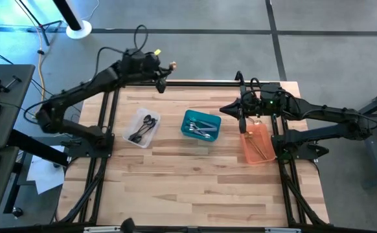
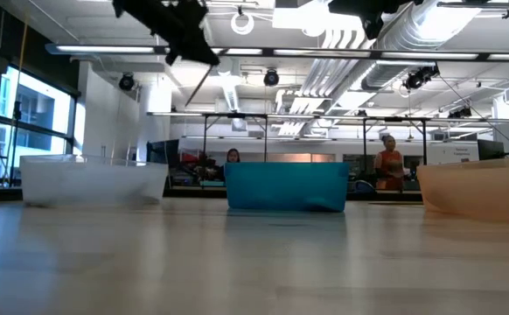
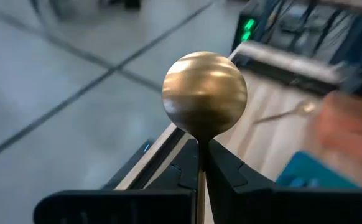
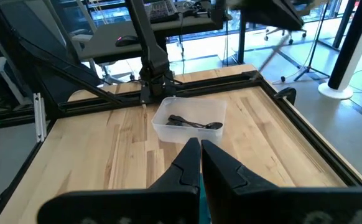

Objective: Sort silverware by color (type)
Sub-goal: Put the gold spoon into the orange bin

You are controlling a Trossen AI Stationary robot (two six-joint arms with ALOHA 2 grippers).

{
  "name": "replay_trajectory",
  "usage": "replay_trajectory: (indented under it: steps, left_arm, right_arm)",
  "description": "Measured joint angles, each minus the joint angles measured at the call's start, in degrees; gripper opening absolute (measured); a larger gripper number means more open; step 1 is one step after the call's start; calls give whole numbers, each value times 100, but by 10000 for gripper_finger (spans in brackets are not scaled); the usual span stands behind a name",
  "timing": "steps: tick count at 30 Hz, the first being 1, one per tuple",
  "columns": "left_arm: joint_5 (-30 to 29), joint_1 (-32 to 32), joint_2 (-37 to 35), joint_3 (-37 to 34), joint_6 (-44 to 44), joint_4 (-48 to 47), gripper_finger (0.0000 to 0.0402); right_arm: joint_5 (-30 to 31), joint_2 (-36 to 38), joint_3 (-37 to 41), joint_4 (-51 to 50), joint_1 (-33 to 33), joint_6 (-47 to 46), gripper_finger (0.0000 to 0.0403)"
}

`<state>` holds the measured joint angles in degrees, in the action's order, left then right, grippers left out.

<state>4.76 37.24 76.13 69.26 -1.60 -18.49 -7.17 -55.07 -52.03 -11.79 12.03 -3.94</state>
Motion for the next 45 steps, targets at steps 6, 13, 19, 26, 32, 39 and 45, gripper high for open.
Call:
replay_trajectory:
  steps: [6,13,19,26,32,39,45]
  left_arm:
    - [325,-601,-909,-778,374,825,0]
    - [373,-1531,-1889,-2132,1151,2630,0]
    - [375,-2507,-2289,-2586,1201,3143,0]
    - [347,-3325,-2357,-2584,1179,3736,0]
    - [-12,-3508,-2355,-2584,956,3782,0]
    - [-13,-3509,-2355,-2584,944,3824,0]
    - [-11,-3509,-2355,-2584,946,3824,0]
  right_arm:
    - [-156,0,0,0,0,-9,0]
    - [-294,0,0,69,0,-30,0]
    - [-340,0,0,764,-22,-263,0]
    - [-410,0,0,1386,-222,-357,0]
    - [-412,0,0,1377,-284,-313,0]
    - [-412,-2,0,1377,-282,-311,0]
    - [-412,-4,0,1377,-282,-311,0]
